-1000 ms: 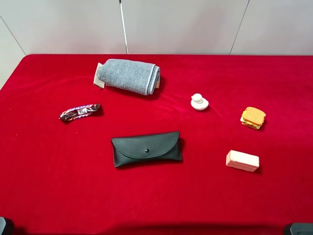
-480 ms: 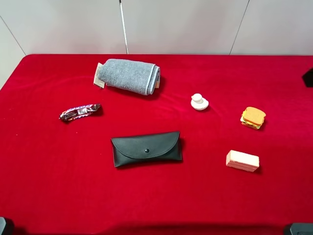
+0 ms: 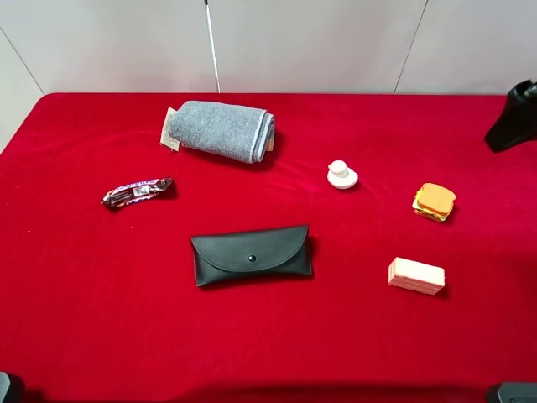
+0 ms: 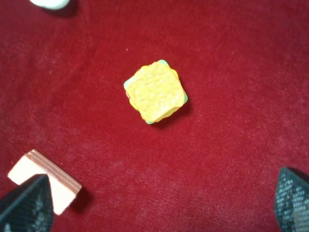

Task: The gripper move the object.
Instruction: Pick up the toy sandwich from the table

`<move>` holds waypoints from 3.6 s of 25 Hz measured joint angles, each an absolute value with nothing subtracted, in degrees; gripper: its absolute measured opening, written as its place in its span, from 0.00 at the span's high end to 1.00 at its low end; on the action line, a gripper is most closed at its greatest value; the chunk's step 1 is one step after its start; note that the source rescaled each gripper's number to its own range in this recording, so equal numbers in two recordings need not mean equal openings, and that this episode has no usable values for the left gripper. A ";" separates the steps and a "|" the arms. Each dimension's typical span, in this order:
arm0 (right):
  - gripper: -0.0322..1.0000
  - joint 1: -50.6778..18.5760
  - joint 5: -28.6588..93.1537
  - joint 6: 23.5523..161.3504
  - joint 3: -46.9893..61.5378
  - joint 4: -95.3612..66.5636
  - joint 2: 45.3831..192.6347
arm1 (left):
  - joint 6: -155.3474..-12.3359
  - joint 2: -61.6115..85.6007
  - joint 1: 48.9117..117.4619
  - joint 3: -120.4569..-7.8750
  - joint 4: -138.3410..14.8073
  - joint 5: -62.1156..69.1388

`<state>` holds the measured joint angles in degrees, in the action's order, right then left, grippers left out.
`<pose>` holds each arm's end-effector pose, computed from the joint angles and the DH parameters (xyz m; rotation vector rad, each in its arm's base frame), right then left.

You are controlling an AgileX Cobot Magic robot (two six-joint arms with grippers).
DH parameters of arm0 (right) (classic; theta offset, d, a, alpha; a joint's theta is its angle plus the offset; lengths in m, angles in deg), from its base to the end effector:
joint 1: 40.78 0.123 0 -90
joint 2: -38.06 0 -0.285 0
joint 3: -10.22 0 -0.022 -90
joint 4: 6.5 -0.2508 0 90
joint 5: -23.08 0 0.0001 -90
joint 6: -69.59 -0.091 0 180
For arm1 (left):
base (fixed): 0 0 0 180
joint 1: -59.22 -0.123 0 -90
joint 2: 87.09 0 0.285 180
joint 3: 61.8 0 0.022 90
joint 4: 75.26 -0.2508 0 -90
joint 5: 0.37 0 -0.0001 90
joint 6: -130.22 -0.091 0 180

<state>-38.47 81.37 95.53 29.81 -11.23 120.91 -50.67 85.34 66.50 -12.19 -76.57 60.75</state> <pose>0.2437 0.0162 0.2876 -0.6398 2.7227 0.0091 -0.0033 0.0023 0.2718 0.1461 2.0596 -0.0413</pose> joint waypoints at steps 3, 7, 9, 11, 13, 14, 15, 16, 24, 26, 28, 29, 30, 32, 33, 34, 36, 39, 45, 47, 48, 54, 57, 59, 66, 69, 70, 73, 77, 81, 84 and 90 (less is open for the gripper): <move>0.00 -38.47 80.75 97.62 29.02 -11.23 124.06 | -50.67 85.34 66.50 -12.19 -76.57 60.75; 0.00 -38.47 80.35 100.55 27.40 -11.23 128.50 | -50.67 85.34 66.50 -12.19 -76.57 60.75; 0.00 -38.39 80.23 101.49 26.56 -11.23 130.62 | -50.67 85.34 66.50 -12.19 -76.57 60.75; 0.00 -38.26 79.30 102.67 26.31 -11.27 132.53 | -50.67 85.34 66.50 -12.19 -76.57 60.75; 0.00 -38.13 78.68 103.26 26.20 -11.40 134.43 | -50.67 85.34 66.50 -12.19 -76.57 60.75; 0.00 -38.06 78.49 103.50 26.20 -11.46 135.36 | -50.67 85.34 66.50 -12.19 -76.57 60.75; 0.00 -38.02 78.25 103.65 26.20 -11.46 136.05 | -50.67 85.34 66.50 -12.19 -76.57 60.75; 0.00 -38.02 78.04 103.77 26.20 -11.46 136.79 | -50.67 85.34 66.50 -12.19 -76.57 60.75; 0.00 -38.02 74.58 104.06 26.13 -11.46 140.14 | -50.67 85.34 66.50 -12.19 -76.57 60.75; 0.00 -38.02 74.23 105.07 26.13 -11.46 140.88 | -50.67 85.34 66.50 -12.19 -76.57 60.75; 0.00 -38.02 73.96 106.16 26.13 -11.58 141.86 | -50.67 85.34 66.50 -12.19 -76.57 60.75; 0.00 -38.02 73.65 106.63 26.13 -11.58 142.36 | -50.67 85.34 66.50 -12.19 -76.57 60.75; 0.00 -38.02 73.38 107.03 26.13 -11.62 142.99 | -50.67 85.34 66.50 -12.19 -76.57 60.75; 0.00 -38.02 72.94 108.59 26.13 -11.62 144.12 | -50.67 85.34 66.50 -12.19 -76.57 60.75; 0.00 -38.02 72.75 109.35 26.13 -11.62 144.41 | -50.67 85.34 66.50 -12.19 -76.57 60.75; 0.00 -38.02 72.40 110.45 26.13 -11.62 144.86 | -50.67 85.34 66.50 -12.19 -76.57 60.75; 0.00 -38.02 71.63 112.73 26.13 -11.62 145.49 | -50.67 85.34 66.50 -12.19 -76.57 60.75; 0.00 -38.02 71.38 115.57 26.13 -11.62 147.06 | -50.67 85.34 66.50 -12.19 -76.57 60.75; 0.00 -38.02 70.81 119.06 26.13 -12.07 150.32 | -50.67 85.34 66.50 -12.19 -76.57 60.75; 0.00 -38.02 70.10 119.51 26.13 -12.14 151.04 | -50.67 85.34 66.50 -12.19 -76.57 60.75; 0.00 -38.02 69.83 119.66 26.09 -12.14 151.52 | -50.67 85.34 66.50 -12.19 -76.57 60.75; 0.00 -38.02 67.41 120.13 26.09 -12.29 153.50 | -50.67 85.34 66.50 -12.19 -76.57 60.75; 0.00 -38.02 66.92 120.25 26.09 -12.29 154.20 | -50.67 85.34 66.50 -12.19 -76.57 60.75; 0.00 -38.02 66.86 120.32 26.09 -12.29 154.71 | -50.67 85.34 66.50 -12.19 -76.57 60.75; 0.00 -38.02 66.51 120.32 26.09 -12.29 157.01 | -50.67 85.34 66.50 -12.19 -76.57 60.75; 0.00 -38.02 66.22 120.32 26.09 -12.29 157.67 | -50.67 85.34 66.50 -12.19 -76.57 60.75; 0.00 -38.02 66.00 120.32 26.09 -12.29 157.72 | -50.67 85.34 66.50 -12.19 -76.57 60.75; 0.00 -38.02 65.61 120.32 26.09 -12.29 157.72 | -50.67 85.34 66.50 -12.19 -76.57 60.75; 0.00 -38.02 65.47 120.32 26.09 -12.29 157.72 | -50.67 85.34 66.50 -12.19 -76.57 60.75; 0.00 -38.02 65.43 120.32 26.09 -12.29 157.72 | -50.67 85.34 66.50 -12.19 -76.57 60.75; 0.00 -38.02 65.50 120.38 26.09 -12.34 158.24 | -50.67 85.34 66.50 -12.19 -76.57 60.75; 0.00 -38.02 65.63 120.38 26.09 -12.34 159.14 | -50.67 85.34 66.50 -12.19 -76.57 60.75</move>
